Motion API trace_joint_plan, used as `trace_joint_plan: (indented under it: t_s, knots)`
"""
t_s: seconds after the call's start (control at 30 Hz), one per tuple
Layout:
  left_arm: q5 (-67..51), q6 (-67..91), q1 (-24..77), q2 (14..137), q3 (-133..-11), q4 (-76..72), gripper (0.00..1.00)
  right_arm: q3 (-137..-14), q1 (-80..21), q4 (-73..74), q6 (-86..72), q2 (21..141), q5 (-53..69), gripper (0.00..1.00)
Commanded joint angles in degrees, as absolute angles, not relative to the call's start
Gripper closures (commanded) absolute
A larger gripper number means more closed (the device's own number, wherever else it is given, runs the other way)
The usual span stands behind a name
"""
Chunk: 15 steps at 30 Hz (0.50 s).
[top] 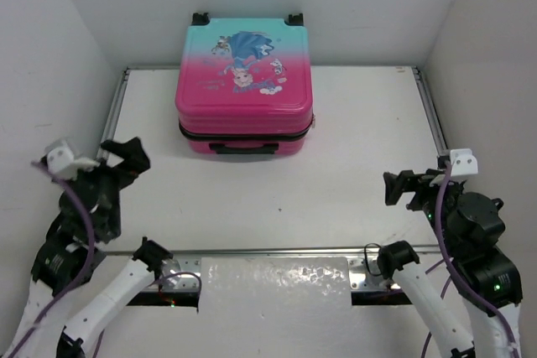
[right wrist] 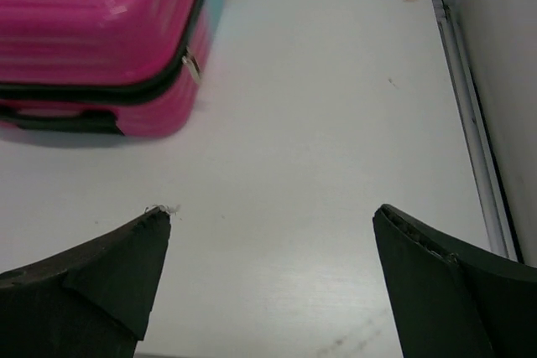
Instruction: Pack the luggage
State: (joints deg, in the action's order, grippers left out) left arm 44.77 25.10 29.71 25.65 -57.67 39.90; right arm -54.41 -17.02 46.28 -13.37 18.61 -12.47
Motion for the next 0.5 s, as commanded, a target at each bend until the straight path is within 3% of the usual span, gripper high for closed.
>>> trace_joint_plan:
  t_s: [0.0, 0.47]
  knots:
    - [54.05, 21.45, 29.97, 17.51, -53.54, 45.19, 0.0, -53.88, -17.14, 58.96, -11.07, 17.5, -18.52, 0.01]
    - [56.07, 22.23, 30.32, 13.71, -54.58, 47.46, 0.0, -53.44, -17.14, 59.15, -11.25, 12.21, -24.0, 0.01]
